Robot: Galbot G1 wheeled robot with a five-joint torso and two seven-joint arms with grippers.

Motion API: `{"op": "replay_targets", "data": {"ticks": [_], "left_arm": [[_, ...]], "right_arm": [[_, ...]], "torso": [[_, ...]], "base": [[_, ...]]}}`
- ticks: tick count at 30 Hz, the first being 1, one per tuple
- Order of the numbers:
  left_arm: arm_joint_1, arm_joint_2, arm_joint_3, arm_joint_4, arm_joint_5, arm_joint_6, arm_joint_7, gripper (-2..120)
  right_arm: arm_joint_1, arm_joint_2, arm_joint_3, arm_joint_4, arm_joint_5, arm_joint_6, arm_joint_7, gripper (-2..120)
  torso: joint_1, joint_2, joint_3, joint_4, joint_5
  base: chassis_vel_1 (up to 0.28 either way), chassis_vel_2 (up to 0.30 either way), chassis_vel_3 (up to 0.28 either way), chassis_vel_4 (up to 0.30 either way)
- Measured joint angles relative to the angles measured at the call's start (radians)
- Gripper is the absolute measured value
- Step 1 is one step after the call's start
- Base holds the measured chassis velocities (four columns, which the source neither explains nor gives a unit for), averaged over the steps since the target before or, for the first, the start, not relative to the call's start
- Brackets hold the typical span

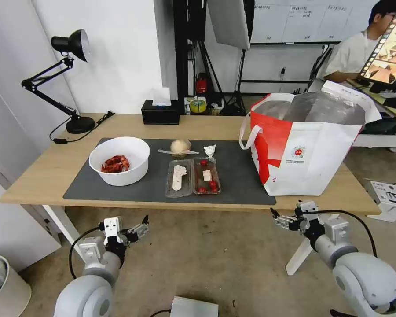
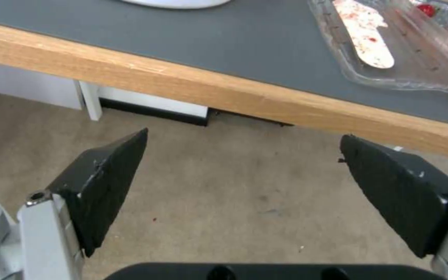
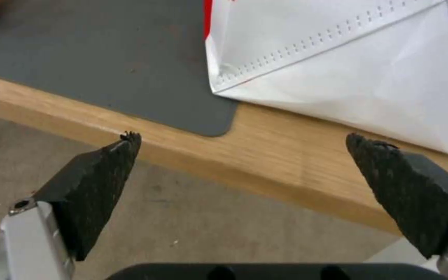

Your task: Pick up the trash from the table and place it into the takeout bag.

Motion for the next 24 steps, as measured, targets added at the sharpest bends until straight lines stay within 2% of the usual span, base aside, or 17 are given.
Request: {"op": "replay_targets", "data": {"ticks": [24], "left_arm": [[0.002,0.0,-0.003,0.002,-0.002,-0.002,0.0,100]], "right_arm": [[-0.003,0.007,0.001,0.007,-0.006,0.01,0.001,100]], "torso": [[0.0,0.0,0.0,0.0001,0.0]], "base": [[0.0,0.0,0.0,0.0]]}}
